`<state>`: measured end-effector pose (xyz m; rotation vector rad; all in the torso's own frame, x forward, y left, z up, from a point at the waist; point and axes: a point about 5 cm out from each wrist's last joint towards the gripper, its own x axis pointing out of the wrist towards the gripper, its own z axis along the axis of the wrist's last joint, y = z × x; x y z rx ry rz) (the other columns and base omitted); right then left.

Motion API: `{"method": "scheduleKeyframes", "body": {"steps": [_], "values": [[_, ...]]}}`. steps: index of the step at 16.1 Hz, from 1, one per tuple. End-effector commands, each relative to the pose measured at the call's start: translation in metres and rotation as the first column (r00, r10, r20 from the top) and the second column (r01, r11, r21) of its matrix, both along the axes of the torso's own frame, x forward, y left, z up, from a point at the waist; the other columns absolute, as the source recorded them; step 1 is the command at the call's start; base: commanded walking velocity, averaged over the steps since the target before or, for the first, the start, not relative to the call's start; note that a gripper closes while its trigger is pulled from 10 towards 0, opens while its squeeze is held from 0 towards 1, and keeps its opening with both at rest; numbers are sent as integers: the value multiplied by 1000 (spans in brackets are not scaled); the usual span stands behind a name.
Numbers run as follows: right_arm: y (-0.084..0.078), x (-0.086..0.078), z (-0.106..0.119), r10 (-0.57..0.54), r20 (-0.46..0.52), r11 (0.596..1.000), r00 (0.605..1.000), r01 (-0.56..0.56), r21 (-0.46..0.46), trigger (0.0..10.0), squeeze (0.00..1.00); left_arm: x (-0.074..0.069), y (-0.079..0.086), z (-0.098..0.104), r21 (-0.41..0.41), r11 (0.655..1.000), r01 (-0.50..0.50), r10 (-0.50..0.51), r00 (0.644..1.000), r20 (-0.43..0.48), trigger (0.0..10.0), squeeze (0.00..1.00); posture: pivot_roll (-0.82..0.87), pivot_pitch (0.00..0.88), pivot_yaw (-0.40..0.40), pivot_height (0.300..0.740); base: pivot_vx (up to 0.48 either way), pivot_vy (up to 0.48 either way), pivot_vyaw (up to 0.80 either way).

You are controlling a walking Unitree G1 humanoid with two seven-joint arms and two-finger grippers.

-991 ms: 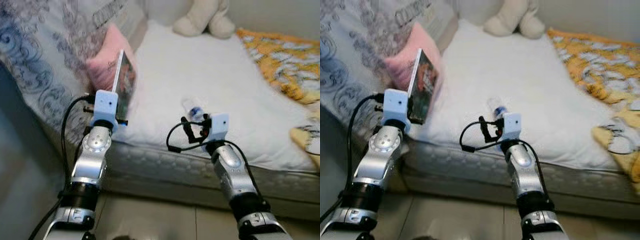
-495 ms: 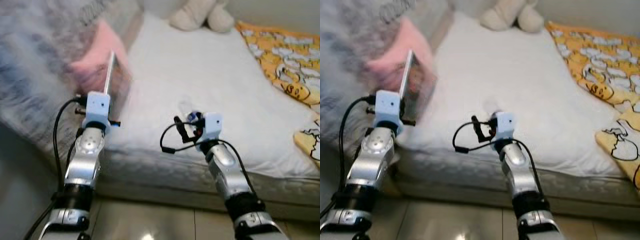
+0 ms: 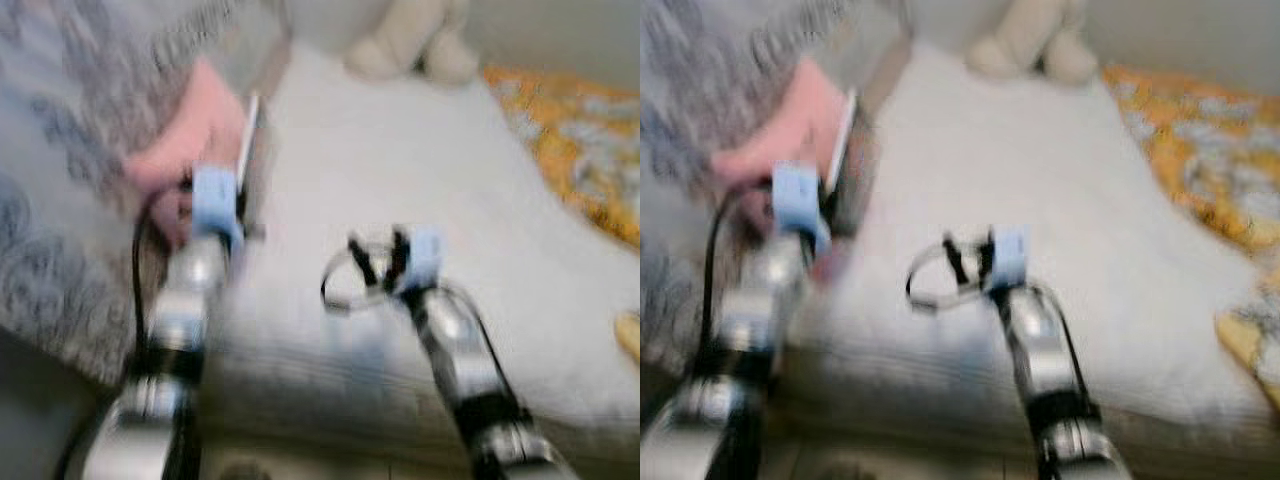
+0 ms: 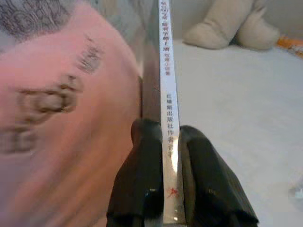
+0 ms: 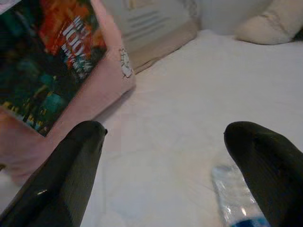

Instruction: Clean up the room

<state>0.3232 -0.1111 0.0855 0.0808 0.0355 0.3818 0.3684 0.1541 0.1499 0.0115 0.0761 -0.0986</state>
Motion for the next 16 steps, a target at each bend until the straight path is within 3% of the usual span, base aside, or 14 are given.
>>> {"method": "scheduleKeyframes", "body": {"steps": [1,3,6,10,13,16], "values": [[-14,-3,-2,-30,-13,999,999,30,-15,10000,647,9,-16,-2,-124,985,120,-125,991,-36,10000,0,27,0,-93,740,0,0,0],[-18,-9,-2,-17,-17,999,1000,16,-31,10000,647,13,-19,-18,-231,957,178,-213,967,-137,10000,0,-8,0,-110,740,0,0,0],[-22,-24,-6,4,-32,998,999,-6,-61,10000,647,13,-9,-30,-250,957,149,-210,949,-237,10000,0,-41,15,-120,740,0,0,0],[-24,-33,-6,4,-57,998,998,-7,-61,10000,647,7,25,-51,-179,984,4,-67,934,-351,10000,0,-47,40,-134,740,0,0,0],[-24,-31,-4,18,-70,997,997,-23,-69,10000,643,6,38,-52,-114,992,-45,3,939,-345,10000,0,-33,36,-153,740,0,0,0],[-21,-29,-3,34,-79,997,996,-40,-72,10000,647,4,44,-55,-115,990,-85,41,938,-344,10000,0,-20,35,-165,740,0,0,0]]}}
